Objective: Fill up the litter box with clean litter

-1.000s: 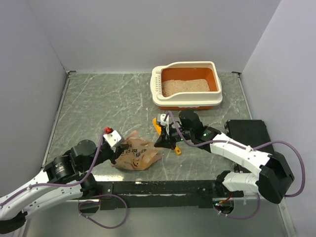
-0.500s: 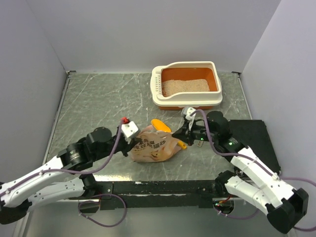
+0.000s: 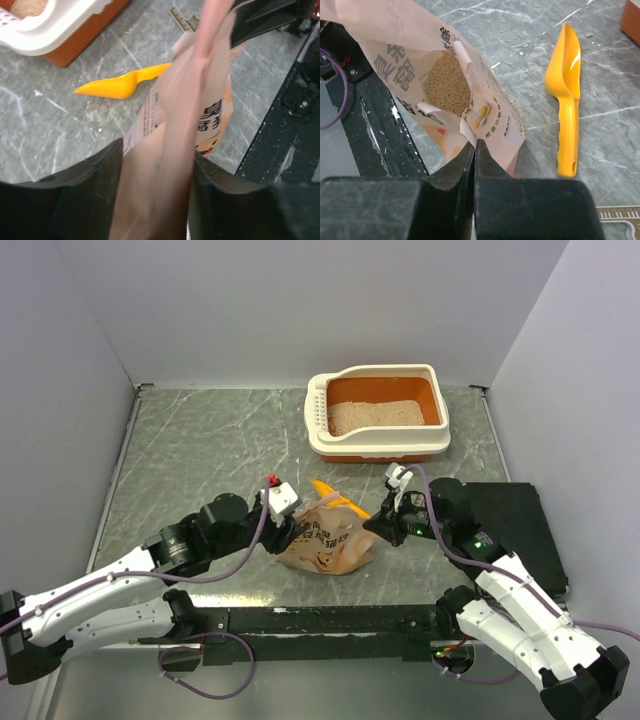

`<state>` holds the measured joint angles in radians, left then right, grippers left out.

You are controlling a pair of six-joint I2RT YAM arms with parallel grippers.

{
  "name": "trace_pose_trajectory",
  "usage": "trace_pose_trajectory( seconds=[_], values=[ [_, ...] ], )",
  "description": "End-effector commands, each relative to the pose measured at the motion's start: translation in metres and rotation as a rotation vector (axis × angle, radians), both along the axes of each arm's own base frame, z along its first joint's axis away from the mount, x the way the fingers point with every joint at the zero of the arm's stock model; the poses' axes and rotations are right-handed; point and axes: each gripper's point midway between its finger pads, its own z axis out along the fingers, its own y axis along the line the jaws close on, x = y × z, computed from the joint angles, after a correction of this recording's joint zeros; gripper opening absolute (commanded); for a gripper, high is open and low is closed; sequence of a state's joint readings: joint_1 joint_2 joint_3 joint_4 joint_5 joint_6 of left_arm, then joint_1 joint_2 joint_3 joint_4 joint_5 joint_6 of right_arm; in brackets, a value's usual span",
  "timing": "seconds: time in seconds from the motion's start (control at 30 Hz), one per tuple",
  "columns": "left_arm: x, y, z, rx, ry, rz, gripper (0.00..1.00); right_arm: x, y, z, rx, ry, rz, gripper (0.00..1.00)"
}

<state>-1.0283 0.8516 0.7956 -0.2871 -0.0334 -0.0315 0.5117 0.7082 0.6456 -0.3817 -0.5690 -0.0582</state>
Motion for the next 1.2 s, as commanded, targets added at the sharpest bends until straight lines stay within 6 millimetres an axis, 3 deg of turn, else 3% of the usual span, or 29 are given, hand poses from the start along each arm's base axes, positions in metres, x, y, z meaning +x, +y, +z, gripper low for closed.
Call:
trace_pose_trajectory(
  seconds=[0.0, 0.07, 0.27, 0.43, 0.57, 0.73, 0.97, 1.17],
  values=[
    [0.006, 0.026, 0.021, -0.132, -0.030, 0.142, 0.58, 0.005, 0.002, 0.013, 0.054, -0.021, -0.035, 0.00],
    [0.007, 0.045, 0.035, -0.199, -0.058, 0.212, 0.66, 0.003, 0.002, 0.009, 0.057, -0.021, -0.028, 0.00],
    [0.004, 0.074, 0.039, -0.282, -0.072, 0.298, 0.79, -0.001, 0.003, 0.010, 0.079, 0.009, -0.034, 0.00],
    [-0.001, 0.065, 0.038, -0.329, -0.074, 0.243, 0.91, -0.007, 0.003, 0.013, 0.108, 0.001, -0.027, 0.00],
    [0.002, 0.062, 0.027, -0.318, -0.064, 0.235, 0.98, -0.011, 0.004, 0.017, 0.137, -0.011, -0.018, 0.00],
    [0.016, 0.056, 0.012, -0.307, -0.009, 0.237, 0.99, -0.015, 0.005, 0.013, 0.171, -0.003, -0.013, 0.00],
    [0.042, 0.056, 0.021, -0.397, 0.009, 0.210, 0.99, -0.020, 0.008, 0.015, 0.192, -0.009, 0.017, 0.00],
    [0.023, 0.040, 0.021, -0.427, 0.059, -0.001, 0.98, -0.025, 0.011, 0.016, 0.211, -0.001, 0.046, 0.00]
  ],
)
